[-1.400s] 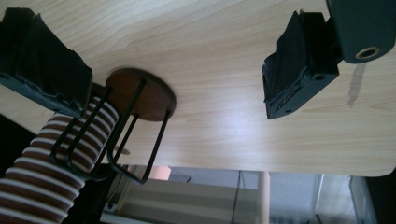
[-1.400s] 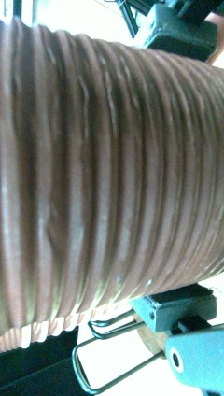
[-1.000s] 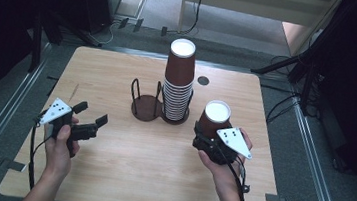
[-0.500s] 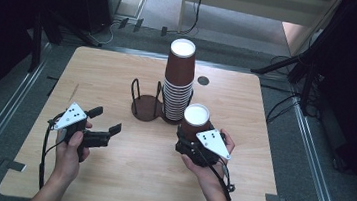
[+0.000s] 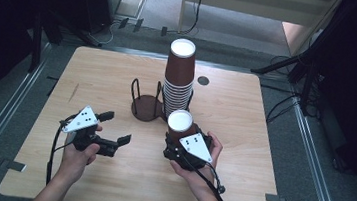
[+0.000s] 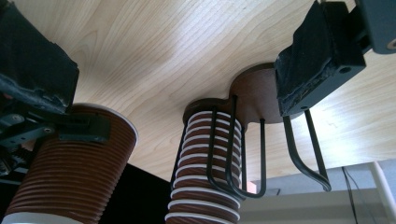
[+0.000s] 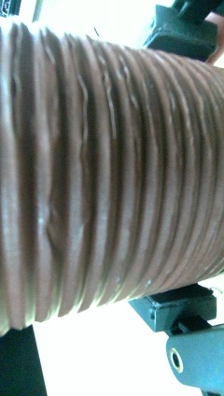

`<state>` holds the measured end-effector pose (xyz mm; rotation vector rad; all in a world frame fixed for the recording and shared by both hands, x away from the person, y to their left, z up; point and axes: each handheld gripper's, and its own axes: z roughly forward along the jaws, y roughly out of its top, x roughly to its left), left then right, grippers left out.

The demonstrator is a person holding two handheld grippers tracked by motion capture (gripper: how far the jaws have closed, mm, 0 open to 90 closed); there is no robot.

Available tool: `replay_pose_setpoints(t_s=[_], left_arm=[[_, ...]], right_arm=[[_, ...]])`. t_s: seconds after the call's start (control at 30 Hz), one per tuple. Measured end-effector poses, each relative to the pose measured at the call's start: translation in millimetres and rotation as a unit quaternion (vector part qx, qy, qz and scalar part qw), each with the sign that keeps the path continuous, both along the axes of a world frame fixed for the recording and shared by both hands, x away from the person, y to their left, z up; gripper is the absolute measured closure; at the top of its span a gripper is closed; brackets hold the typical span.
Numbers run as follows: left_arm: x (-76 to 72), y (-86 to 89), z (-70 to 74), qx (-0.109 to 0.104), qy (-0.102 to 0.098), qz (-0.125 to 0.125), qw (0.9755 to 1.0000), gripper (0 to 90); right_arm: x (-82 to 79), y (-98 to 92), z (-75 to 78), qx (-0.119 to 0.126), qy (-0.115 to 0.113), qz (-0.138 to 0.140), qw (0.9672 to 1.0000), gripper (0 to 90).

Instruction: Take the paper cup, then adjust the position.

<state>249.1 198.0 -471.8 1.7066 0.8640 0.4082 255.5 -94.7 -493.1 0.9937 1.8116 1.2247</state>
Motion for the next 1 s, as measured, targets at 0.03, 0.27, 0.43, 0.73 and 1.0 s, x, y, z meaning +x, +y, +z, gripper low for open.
replay_pose_setpoints(t_s=[0.03, 0.27, 0.43, 0.73, 1.0], left_arm=[[0.0, -1.8, 1.0, 0.004, 0.001, -0.006, 1.0, 0.5], [-2.4, -10.2, 4.4, 0.028, -0.004, -0.022, 0.9994, 0.5], [-2.8, -13.1, 4.8, 0.037, -0.008, -0.033, 0.9988, 0.6], [-6.4, -24.8, 7.2, 0.064, -0.012, -0.05, 0.9966, 2.9], [-9.3, -32.0, 5.4, 0.078, -0.017, -0.068, 0.9945, 4.5]], right_arm=[[-0.5, 1.2, -0.7, -0.003, -0.001, 0.002, 1.0, 12.9], [-2.6, 11.5, -7.2, -0.026, -0.006, 0.019, 0.9995, 13.0], [-5.0, 17.7, -11.2, -0.056, -0.028, 0.033, 0.9975, 13.2], [-12.6, 25.8, -15.7, -0.099, -0.065, 0.058, 0.9912, 13.7], [-14.9, 32.0, -21.6, -0.137, -0.08, 0.071, 0.9848, 14.0]])
